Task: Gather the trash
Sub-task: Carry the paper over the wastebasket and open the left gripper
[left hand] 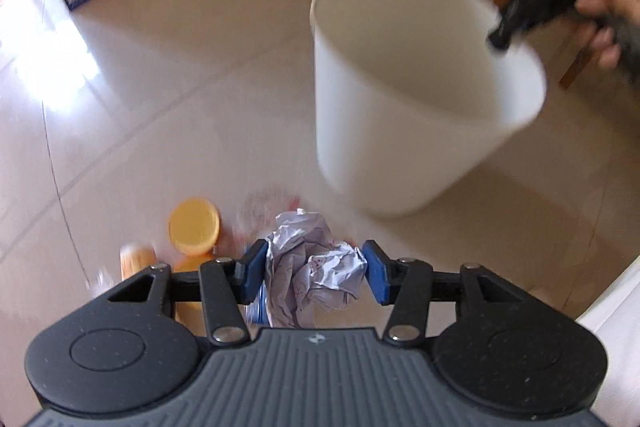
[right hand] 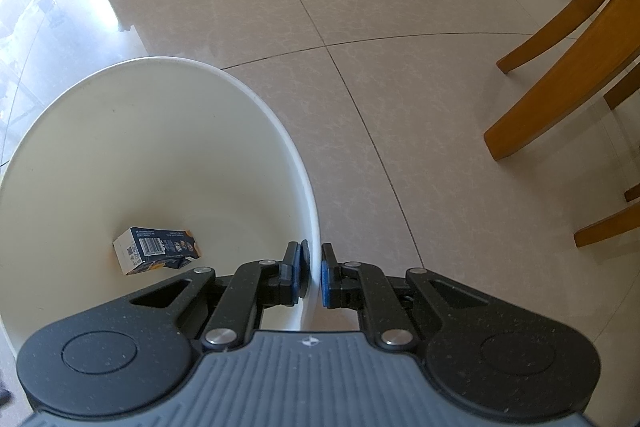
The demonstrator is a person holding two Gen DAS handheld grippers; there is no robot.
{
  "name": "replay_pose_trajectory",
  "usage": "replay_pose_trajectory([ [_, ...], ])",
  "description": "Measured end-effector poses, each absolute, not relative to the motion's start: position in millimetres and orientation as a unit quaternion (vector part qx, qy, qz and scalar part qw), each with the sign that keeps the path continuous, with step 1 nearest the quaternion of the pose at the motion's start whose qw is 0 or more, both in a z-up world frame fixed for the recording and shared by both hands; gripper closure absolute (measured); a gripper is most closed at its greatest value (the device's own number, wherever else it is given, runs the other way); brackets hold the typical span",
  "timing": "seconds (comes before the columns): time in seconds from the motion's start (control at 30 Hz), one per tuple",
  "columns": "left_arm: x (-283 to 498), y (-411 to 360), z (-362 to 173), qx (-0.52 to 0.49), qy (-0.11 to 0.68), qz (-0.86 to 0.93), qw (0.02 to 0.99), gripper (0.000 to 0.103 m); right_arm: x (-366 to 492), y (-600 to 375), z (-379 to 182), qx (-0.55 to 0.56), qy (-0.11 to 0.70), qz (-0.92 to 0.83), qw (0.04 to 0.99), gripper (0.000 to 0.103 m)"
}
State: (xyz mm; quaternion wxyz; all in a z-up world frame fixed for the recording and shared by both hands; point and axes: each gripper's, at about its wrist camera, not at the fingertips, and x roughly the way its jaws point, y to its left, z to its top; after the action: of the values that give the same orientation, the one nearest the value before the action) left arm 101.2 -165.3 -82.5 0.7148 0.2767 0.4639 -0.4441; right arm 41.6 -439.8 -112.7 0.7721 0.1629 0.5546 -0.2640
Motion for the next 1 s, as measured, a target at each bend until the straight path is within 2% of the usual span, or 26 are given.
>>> replay_pose_trajectory([
  [0.4,110,-270,-9,0.254,0.380,-0.500,0.736,0.053,41,-436,-113,0.163,0.555,-0.265,0.772,0.091],
  [0.73,111,-343,-41,0.261,0.393,-0.505,0.723,0.052,41,-440,-114,0.165,0.554,-0.262,0.773,0.091],
  [0.77,111,-345,-46,0.261,0.391,-0.507,0.722,0.049,41,-441,-114,0.166,0.554,-0.262,0.773,0.091],
  [0.83,111,-349,-49,0.256,0.397,-0.503,0.723,0.035,40,-442,-114,0.167,0.554,-0.261,0.773,0.091],
  [0.87,110,-350,-50,0.254,0.401,-0.497,0.726,0.018,39,-442,-114,0.167,0.554,-0.260,0.773,0.091],
  [0.9,111,-349,-50,0.247,0.402,-0.489,0.733,0.010,39,-442,-113,0.168,0.554,-0.260,0.773,0.091],
  [1.0,115,-347,-47,0.232,0.404,-0.489,0.737,0.010,38,-442,-114,0.168,0.553,-0.260,0.774,0.091],
])
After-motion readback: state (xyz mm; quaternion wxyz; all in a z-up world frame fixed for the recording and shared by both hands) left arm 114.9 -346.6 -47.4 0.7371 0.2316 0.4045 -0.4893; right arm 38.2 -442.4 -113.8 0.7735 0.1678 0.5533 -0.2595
